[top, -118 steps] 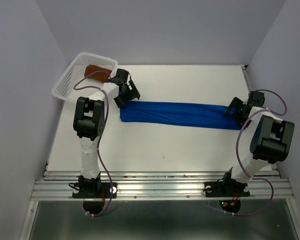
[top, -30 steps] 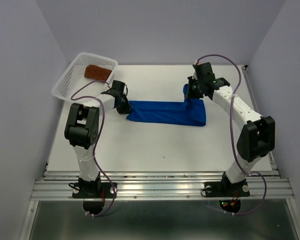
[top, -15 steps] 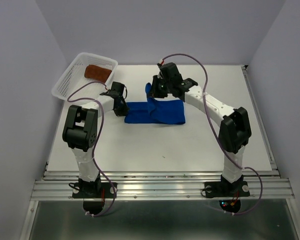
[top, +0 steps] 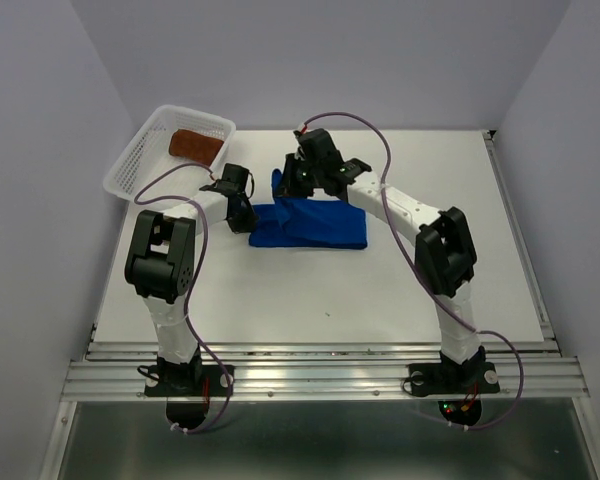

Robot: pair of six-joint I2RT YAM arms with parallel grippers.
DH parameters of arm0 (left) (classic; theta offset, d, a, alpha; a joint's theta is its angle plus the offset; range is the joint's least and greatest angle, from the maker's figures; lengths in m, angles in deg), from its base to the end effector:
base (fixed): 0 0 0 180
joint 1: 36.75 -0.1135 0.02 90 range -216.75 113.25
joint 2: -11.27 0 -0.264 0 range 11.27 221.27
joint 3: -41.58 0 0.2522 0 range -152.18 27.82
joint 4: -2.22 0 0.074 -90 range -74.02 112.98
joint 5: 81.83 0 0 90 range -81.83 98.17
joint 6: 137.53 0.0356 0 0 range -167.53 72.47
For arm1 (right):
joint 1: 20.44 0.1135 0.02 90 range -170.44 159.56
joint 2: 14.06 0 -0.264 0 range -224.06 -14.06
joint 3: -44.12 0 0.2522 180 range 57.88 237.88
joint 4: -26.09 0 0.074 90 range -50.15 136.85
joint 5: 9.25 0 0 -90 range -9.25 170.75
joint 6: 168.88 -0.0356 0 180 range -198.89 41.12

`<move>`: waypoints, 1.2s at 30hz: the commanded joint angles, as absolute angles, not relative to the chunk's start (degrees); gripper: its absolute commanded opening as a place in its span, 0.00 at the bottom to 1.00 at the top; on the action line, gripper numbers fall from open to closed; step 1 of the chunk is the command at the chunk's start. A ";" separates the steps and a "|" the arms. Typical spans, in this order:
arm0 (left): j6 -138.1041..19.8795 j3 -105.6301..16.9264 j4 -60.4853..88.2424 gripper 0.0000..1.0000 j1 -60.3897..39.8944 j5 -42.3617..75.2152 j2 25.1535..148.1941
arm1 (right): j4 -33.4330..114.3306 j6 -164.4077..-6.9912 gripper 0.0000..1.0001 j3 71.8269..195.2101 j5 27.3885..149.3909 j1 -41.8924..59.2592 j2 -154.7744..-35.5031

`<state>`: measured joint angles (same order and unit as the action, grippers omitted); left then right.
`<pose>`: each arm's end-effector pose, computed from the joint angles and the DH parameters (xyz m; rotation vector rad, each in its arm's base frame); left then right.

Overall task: Roll the towels
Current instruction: Fold the towel

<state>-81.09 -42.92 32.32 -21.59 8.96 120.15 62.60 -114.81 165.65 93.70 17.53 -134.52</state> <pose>0.3848 -0.1048 0.1700 -0.4037 2.5277 -0.3542 0.3850 0.3106 0.2827 -0.1786 2.3371 0.9376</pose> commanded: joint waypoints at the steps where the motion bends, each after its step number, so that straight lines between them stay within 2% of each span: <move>1: -81.11 -41.79 35.58 0.00 -21.81 7.64 118.76 | 58.49 -115.97 0.04 169.76 95.51 18.40 -136.74; 13: -81.98 -41.97 36.37 0.00 -21.81 7.29 117.62 | 55.41 -116.50 0.05 172.67 96.57 19.55 -143.87; 20: -83.30 -42.50 37.60 0.00 -21.89 5.97 116.91 | 54.80 -117.47 0.11 174.86 96.92 20.07 -148.96; 23: -83.83 -42.67 37.95 0.00 -21.89 5.62 116.56 | 54.80 -117.91 0.24 176.71 97.36 20.07 -150.55; 25: -83.92 -42.93 38.13 0.07 -21.98 5.18 115.86 | 54.88 -118.00 0.28 177.15 98.84 20.07 -151.25; 27: -84.18 -43.46 39.18 0.10 -22.16 4.22 114.99 | 54.97 -117.82 0.38 176.98 99.64 20.07 -150.73; 28: -84.18 -43.72 39.19 0.12 -22.24 4.21 114.72 | 55.06 -117.47 0.38 176.80 99.91 20.07 -150.38; 29: -84.36 -43.99 39.97 0.13 -22.33 3.51 114.19 | 54.97 -117.12 0.51 176.71 100.43 20.07 -150.03; 30: -84.71 -44.25 40.32 0.15 -22.33 3.07 113.40 | 55.06 -116.77 0.57 176.45 100.70 20.07 -149.59; 31: -84.97 -44.78 41.37 0.17 -22.33 2.55 112.96 | 54.97 -116.16 0.58 176.27 100.61 20.07 -148.37; 32: -85.24 -44.95 41.99 0.20 -22.42 1.67 112.09 | 55.06 -115.63 0.66 175.75 100.53 20.07 -147.66; 34: -85.85 -45.57 43.31 0.27 -22.42 0.53 111.03 | 54.97 -114.66 0.70 174.78 98.78 20.07 -144.77; 35: -86.03 -45.75 44.62 0.28 -22.42 -0.35 109.89 | 54.97 -114.22 0.78 173.73 98.33 19.46 -143.79; 36: -86.12 -45.66 45.07 0.31 -22.42 -0.62 109.88 | 54.97 -113.69 0.81 173.72 98.07 19.46 -142.65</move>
<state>-84.96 -43.27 40.74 -22.07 3.48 114.73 57.63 -116.25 173.89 99.01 19.43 -150.94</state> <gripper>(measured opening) 0.276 0.771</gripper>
